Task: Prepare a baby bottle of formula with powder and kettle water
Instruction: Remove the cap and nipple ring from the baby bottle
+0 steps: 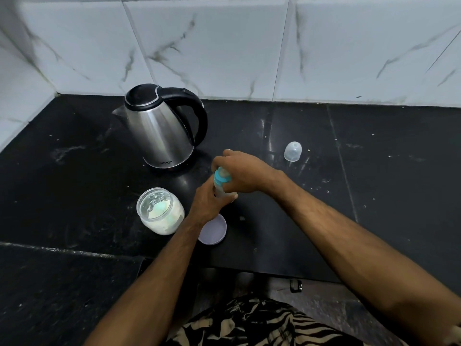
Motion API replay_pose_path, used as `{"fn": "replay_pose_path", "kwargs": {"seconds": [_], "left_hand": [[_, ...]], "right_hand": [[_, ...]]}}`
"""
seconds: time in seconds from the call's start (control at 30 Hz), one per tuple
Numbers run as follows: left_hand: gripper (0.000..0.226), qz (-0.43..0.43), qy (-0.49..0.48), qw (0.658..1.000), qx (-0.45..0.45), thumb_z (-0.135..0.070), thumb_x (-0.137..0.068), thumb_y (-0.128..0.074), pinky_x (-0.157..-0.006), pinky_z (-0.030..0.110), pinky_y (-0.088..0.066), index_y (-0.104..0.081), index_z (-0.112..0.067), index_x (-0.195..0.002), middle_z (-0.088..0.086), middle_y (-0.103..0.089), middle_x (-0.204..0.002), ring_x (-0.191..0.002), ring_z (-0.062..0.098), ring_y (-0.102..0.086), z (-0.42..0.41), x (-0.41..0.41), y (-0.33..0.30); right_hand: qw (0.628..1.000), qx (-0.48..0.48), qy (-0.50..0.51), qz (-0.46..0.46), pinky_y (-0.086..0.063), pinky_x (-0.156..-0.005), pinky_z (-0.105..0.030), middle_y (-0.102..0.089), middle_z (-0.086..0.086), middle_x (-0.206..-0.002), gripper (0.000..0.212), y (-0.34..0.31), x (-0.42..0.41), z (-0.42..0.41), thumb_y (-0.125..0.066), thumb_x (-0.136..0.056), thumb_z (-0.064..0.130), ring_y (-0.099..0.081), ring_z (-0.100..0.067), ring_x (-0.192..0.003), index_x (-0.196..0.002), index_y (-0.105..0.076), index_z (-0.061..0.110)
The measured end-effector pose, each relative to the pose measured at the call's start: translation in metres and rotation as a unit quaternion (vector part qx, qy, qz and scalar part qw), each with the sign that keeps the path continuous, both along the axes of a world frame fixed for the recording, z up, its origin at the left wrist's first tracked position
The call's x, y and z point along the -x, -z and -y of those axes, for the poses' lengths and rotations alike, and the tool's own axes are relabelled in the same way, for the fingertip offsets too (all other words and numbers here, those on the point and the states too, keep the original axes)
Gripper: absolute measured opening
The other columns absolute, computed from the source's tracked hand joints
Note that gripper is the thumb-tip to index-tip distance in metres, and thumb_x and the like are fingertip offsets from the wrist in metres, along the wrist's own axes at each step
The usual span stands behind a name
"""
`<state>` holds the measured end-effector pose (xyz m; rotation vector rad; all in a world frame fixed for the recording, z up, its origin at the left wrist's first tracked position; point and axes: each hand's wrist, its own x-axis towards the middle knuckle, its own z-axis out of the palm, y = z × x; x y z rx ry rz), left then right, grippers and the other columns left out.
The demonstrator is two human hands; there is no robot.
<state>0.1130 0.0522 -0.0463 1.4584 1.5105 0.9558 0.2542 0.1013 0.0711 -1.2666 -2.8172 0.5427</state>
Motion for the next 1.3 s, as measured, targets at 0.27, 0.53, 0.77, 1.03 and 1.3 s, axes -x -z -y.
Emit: {"fn": "replay_pose_path", "kwargs": {"seconds": [0.27,0.53,0.77,1.03,1.3], "left_hand": [[0.048,-0.014,-0.002,1.0,0.002,-0.03,-0.077,-0.081,-0.082,0.029,-0.056,-0.06,-0.025,-0.119,-0.007,-0.071,-0.104,-0.096,0.008,-0.067,-0.002,0.001,0.002],[0.04,0.005,-0.002,1.0,0.003,-0.039,-0.074,-0.078,-0.079,0.031,-0.057,-0.061,-0.032,-0.11,-0.007,-0.072,-0.099,-0.091,0.007,-0.069,0.002,-0.002,-0.004],[0.051,-0.003,-0.009,1.0,-0.004,-0.025,-0.078,-0.083,-0.083,0.024,-0.053,-0.059,-0.025,-0.122,-0.008,-0.069,-0.11,-0.1,0.005,-0.066,0.002,0.0,-0.002],[0.053,-0.011,-0.029,1.0,-0.002,-0.017,-0.074,-0.086,-0.085,0.018,-0.048,-0.058,-0.029,-0.118,-0.013,-0.068,-0.109,-0.101,0.0,-0.064,0.0,-0.001,0.002],[0.055,-0.014,-0.028,1.0,0.0,-0.02,-0.073,-0.088,-0.091,0.028,-0.053,-0.06,-0.025,-0.121,-0.007,-0.07,-0.112,-0.104,0.009,-0.066,-0.002,0.0,0.005]], "right_hand": [[0.996,-0.063,0.055,0.023,-0.046,-0.067,-0.031,-0.058,-0.001,-0.113,0.062,0.005,0.001,0.002,-0.064,-0.082,0.061,-0.053,-0.015,-0.083,-0.125,-0.049,0.019],[1.0,0.004,0.007,-0.009,-0.047,-0.073,-0.031,-0.057,-0.002,-0.112,0.042,0.001,-0.001,-0.006,-0.072,-0.084,0.035,-0.055,-0.017,-0.093,-0.118,-0.056,0.018],[0.995,0.056,-0.038,-0.075,-0.048,-0.087,-0.031,-0.056,0.0,-0.117,0.05,-0.012,-0.012,-0.021,-0.078,-0.079,0.02,-0.055,-0.018,-0.104,-0.124,-0.055,0.022],[0.963,0.028,0.092,-0.253,-0.046,-0.093,-0.027,-0.054,0.008,-0.109,0.042,0.031,-0.102,-0.034,-0.078,-0.074,0.006,-0.05,-0.012,-0.106,-0.112,-0.065,0.018],[0.939,0.078,0.216,-0.255,-0.048,-0.094,-0.031,-0.051,-0.002,-0.119,0.057,0.093,-0.156,-0.024,-0.077,-0.073,0.003,-0.053,-0.016,-0.106,-0.119,-0.051,0.023]]}}
